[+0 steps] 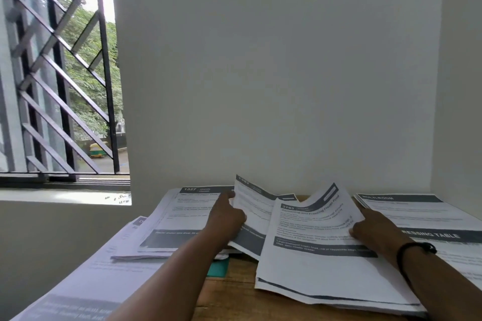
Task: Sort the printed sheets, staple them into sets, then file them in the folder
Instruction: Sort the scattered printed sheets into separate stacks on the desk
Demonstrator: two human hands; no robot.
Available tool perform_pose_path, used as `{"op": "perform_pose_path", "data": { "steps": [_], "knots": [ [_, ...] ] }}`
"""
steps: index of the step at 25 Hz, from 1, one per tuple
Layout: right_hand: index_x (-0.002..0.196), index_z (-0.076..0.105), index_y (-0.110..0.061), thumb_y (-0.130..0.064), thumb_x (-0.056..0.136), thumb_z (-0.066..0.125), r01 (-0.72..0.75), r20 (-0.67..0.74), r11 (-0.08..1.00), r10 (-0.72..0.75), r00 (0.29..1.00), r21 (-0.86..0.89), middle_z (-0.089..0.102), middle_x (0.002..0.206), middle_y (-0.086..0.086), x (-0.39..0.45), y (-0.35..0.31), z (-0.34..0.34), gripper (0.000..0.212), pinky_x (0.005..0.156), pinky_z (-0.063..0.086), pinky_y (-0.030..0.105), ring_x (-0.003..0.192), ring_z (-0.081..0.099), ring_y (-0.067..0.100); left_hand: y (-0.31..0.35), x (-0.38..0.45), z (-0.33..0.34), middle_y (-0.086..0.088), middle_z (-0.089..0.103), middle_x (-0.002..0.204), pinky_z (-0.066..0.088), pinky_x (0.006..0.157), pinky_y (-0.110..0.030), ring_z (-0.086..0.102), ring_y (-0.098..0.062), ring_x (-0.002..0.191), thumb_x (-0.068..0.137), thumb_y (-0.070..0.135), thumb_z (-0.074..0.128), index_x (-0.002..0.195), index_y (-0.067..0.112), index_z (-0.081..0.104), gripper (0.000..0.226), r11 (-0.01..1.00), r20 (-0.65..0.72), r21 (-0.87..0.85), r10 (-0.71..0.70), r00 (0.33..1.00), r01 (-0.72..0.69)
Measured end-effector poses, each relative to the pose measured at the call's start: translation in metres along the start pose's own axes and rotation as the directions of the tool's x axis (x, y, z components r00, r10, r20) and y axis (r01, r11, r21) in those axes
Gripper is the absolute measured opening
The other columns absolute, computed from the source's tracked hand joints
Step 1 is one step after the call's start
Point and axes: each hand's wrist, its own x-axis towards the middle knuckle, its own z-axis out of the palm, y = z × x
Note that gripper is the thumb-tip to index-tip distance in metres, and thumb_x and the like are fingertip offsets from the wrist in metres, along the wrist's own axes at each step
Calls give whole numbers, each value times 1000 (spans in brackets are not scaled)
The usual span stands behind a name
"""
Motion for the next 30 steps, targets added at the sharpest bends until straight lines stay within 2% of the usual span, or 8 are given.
{"op": "perform_pose_path", "data": {
  "steps": [5, 9, 13, 16, 20, 23, 27, 30],
  "knots": [
    [129, 55, -11, 3, 84, 53, 11, 5, 1000, -11, 1000, -1, 61, 98, 11, -1, -2, -2, 47, 64, 38, 27, 78, 54, 21, 21, -4, -27, -1, 61, 121, 54, 68, -19, 63, -17, 88, 91, -7, 44, 122, 16, 66, 44, 934, -372, -152, 248, 894, -322],
    [115, 62, -4, 5, 84, 55, 19, -33, 994, -15, 999, 107, 60, 89, 11, 2, 2, -1, 32, 64, 37, 28, 80, 55, 26, 32, -7, -43, 3, 60, 125, 49, 74, -7, 59, 2, 86, 95, -3, 50, 122, 15, 65, 36, 748, -615, -443, 147, 774, -495],
    [116, 62, -4, 4, 87, 58, -40, 7, 911, 41, 999, 411, 66, 93, 9, 8, 8, -1, 31, 74, 51, 34, 85, 62, 29, 32, -4, -48, -8, 67, 116, 56, 77, -29, 64, -21, 89, 92, -4, 54, 103, 20, 72, 32, 739, -147, -657, 69, 987, -150],
    [116, 60, -3, 3, 91, 56, -106, 88, 728, 63, 994, 678, 68, 96, 17, 8, 3, 0, 26, 64, 56, 35, 77, 65, 31, 29, -15, -25, -12, 71, 104, 55, 64, -26, 66, -21, 75, 89, 1, 60, 93, 20, 73, 23, 976, 194, -216, 20, 981, 23],
    [103, 68, -6, -4, 93, 54, -152, 179, 675, 30, 983, 722, 71, 101, 22, 4, -5, -1, 17, 86, 53, 52, 95, 66, 43, 14, -20, 8, -10, 68, 106, 53, 74, -28, 65, -20, 82, 83, 13, 71, 100, 19, 67, 18, 996, 208, -91, 32, 978, -13],
    [104, 68, -8, -5, 91, 55, -107, 131, 685, 16, 991, 720, 71, 103, 19, 5, -4, 1, 19, 92, 51, 51, 94, 66, 39, 8, -21, 20, -1, 43, 123, 48, 91, -32, 54, -22, 102, 77, 30, 76, 119, 28, 50, 50, 984, 172, 139, 84, 982, -108],
    [130, 56, -8, -50, 95, 48, -85, 114, 626, -6, 993, 775, 60, 128, 9, 18, 3, 5, 55, 107, 40, 48, 119, 56, 32, 13, -24, 22, -5, 47, 128, 48, 90, -29, 51, -20, 106, 81, 9, 74, 140, 22, 30, 75, 999, 257, 18, 34, 966, -40],
    [115, 64, -2, -31, 89, 66, 5, 166, 803, -129, 978, 596, 71, 107, 12, 22, 12, 15, 39, 89, 52, 31, 97, 67, 32, 11, -21, 20, -6, 53, 130, 49, 96, -33, 54, -22, 110, 80, 2, 72, 138, 19, 33, 71, 996, 318, 47, 56, 947, -74]
  ]
}}
